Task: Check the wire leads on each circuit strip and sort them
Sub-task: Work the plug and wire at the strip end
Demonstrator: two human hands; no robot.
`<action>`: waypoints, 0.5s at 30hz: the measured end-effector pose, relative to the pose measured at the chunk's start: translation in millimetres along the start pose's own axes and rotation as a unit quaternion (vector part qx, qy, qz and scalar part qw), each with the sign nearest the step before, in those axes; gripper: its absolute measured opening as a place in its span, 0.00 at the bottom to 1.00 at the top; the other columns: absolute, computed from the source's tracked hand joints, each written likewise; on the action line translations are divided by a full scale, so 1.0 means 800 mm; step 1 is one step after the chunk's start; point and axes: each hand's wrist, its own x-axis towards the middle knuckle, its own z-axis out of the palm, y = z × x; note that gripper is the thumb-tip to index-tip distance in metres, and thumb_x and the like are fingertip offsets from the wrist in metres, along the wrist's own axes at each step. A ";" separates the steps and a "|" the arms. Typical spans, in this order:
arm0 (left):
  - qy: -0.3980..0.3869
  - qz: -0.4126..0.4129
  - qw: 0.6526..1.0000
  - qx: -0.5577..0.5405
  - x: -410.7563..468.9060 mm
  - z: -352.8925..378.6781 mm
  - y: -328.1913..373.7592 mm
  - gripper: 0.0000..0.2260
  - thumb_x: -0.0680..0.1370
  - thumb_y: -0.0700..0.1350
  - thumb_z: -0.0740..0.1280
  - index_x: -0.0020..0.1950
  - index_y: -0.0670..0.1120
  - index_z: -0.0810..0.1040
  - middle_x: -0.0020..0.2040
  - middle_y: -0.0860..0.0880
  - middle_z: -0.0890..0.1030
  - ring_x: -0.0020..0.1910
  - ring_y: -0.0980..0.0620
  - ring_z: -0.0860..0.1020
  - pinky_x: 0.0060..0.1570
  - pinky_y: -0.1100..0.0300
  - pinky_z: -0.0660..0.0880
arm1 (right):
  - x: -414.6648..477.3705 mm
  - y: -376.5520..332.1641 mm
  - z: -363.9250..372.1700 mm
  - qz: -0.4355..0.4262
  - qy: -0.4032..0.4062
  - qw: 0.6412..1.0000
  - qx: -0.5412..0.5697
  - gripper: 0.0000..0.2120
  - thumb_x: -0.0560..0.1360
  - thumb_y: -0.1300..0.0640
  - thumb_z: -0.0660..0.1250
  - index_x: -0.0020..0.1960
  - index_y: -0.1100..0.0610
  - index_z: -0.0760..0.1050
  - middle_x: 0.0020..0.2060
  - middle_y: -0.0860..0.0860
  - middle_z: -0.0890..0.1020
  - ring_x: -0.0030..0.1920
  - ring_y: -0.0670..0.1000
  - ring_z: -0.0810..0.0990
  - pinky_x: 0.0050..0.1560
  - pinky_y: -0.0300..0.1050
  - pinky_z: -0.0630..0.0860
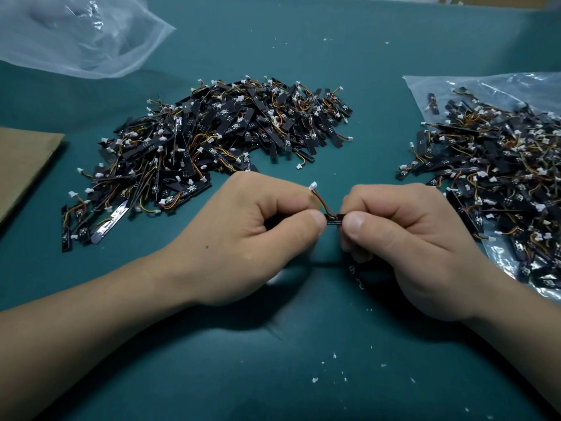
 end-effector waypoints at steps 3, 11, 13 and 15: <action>-0.010 -0.002 1.000 -0.003 -0.001 -0.001 0.000 0.16 0.80 0.40 0.64 0.31 0.44 0.73 0.27 0.47 0.70 0.28 0.52 0.67 0.31 0.60 0.65 | 0.000 -0.001 0.001 0.005 -0.003 1.000 -0.003 0.12 0.76 0.52 0.60 0.36 0.51 0.75 0.27 0.55 0.76 0.27 0.48 0.74 0.31 0.38 0.69; -0.012 0.013 1.000 0.009 0.000 0.000 0.000 0.17 0.80 0.43 0.63 0.31 0.44 0.69 0.27 0.48 0.68 0.28 0.53 0.66 0.30 0.60 0.64 | 0.000 -0.001 0.001 0.002 0.000 1.000 -0.019 0.13 0.76 0.52 0.60 0.34 0.55 0.73 0.25 0.54 0.74 0.26 0.49 0.72 0.30 0.38 0.68; -0.018 0.017 1.000 0.013 0.000 0.000 0.001 0.18 0.80 0.44 0.63 0.31 0.50 0.66 0.27 0.49 0.66 0.27 0.55 0.64 0.30 0.62 0.63 | 0.000 0.000 0.000 -0.001 -0.002 0.999 -0.037 0.15 0.76 0.52 0.59 0.32 0.56 0.71 0.25 0.54 0.72 0.27 0.50 0.69 0.30 0.40 0.66; -0.020 0.020 1.000 0.012 0.001 0.000 0.002 0.17 0.80 0.45 0.62 0.31 0.54 0.64 0.27 0.50 0.65 0.27 0.56 0.63 0.31 0.64 0.63 | 0.000 0.001 0.000 0.000 -0.008 0.999 -0.035 0.15 0.76 0.52 0.60 0.32 0.57 0.70 0.25 0.54 0.71 0.28 0.50 0.68 0.30 0.42 0.65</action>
